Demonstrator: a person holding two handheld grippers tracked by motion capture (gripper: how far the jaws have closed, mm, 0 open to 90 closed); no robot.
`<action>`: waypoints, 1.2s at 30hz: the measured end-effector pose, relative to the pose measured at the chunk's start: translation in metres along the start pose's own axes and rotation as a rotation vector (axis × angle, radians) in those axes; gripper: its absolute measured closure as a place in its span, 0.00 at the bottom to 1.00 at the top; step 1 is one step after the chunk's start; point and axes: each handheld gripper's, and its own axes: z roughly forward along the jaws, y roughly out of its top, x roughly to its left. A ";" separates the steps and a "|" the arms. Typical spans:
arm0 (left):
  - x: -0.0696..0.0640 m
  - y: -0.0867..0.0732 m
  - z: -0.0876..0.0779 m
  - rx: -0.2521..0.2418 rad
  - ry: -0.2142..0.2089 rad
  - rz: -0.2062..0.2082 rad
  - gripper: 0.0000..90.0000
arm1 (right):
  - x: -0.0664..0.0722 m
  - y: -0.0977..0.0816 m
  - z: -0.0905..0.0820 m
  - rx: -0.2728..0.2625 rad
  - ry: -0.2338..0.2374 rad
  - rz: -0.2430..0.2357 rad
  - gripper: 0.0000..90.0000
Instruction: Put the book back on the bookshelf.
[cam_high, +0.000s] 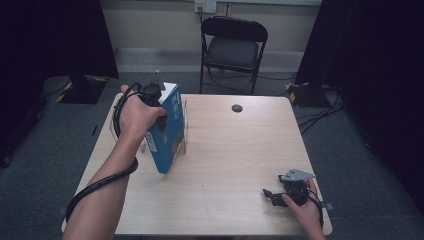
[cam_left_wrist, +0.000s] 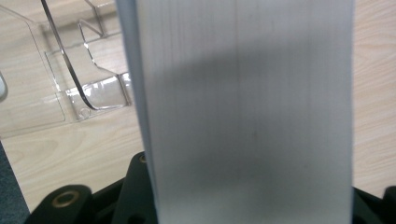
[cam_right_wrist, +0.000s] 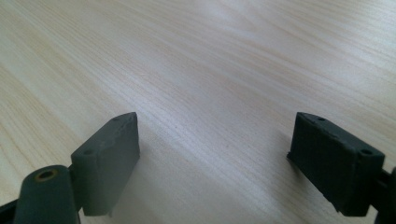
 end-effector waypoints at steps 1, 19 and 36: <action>-0.001 0.001 0.000 -0.002 0.007 -0.002 0.69 | 0.000 0.000 0.000 0.000 0.000 0.000 0.17; 0.006 0.018 0.016 -0.009 -0.001 -0.020 0.69 | 0.000 0.000 0.000 0.000 0.000 -0.002 0.17; 0.013 0.030 0.024 -0.035 0.002 -0.043 0.69 | 0.000 0.000 0.000 0.000 0.000 0.000 0.17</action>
